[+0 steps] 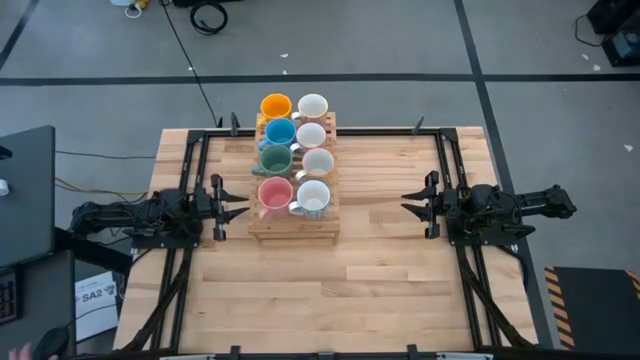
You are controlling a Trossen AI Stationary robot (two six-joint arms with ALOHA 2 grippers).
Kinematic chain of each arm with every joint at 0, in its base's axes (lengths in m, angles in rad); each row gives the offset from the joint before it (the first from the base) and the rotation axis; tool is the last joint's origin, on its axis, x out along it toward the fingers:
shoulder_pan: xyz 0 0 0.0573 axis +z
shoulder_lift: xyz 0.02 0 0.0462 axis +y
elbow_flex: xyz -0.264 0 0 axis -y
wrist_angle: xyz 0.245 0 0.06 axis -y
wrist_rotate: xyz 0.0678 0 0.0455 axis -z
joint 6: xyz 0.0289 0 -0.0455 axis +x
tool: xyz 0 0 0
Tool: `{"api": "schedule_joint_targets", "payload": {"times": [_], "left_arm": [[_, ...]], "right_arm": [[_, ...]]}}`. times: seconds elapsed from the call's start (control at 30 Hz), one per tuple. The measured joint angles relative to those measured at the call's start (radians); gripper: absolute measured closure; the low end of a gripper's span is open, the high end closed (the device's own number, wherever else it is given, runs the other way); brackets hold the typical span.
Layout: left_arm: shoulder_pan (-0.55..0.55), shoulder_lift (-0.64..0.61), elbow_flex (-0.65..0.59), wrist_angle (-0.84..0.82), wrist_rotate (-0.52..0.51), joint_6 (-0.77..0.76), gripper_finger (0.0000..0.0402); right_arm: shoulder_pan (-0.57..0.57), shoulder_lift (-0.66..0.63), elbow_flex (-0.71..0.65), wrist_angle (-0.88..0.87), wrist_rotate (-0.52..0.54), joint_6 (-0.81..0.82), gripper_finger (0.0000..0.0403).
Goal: Place coffee mugs
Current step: Return to Home Position
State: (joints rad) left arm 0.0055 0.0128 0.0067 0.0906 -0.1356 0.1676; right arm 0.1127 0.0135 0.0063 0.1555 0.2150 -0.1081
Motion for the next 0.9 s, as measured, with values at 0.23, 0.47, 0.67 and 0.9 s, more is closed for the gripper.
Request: {"api": "schedule_joint_targets", "payload": {"times": [0.23, 0.47, 0.67, 0.9], "left_arm": [[0.0, -0.001, 0.0, 0.001, 0.001, 0.0, 0.0285], [0.0, -0.012, 0.0, 0.006, 0.001, 0.0, 0.0285], [0.0, -0.011, 0.0, 0.003, 0.001, 0.0, 0.0285], [0.0, -0.011, 0.0, 0.002, 0.001, 0.0, 0.0285]], "right_arm": [[0.0, 0.0, 0.0, 0.0, 0.0, 0.0, 0.0293], [0.0, 0.0, 0.0, 0.0, 0.0, 0.0, 0.0293], [0.0, 0.0, 0.0, 0.0, 0.0, 0.0, 0.0293], [0.0, 0.0, 0.0, 0.0, 0.0, 0.0, 0.0293]]}}
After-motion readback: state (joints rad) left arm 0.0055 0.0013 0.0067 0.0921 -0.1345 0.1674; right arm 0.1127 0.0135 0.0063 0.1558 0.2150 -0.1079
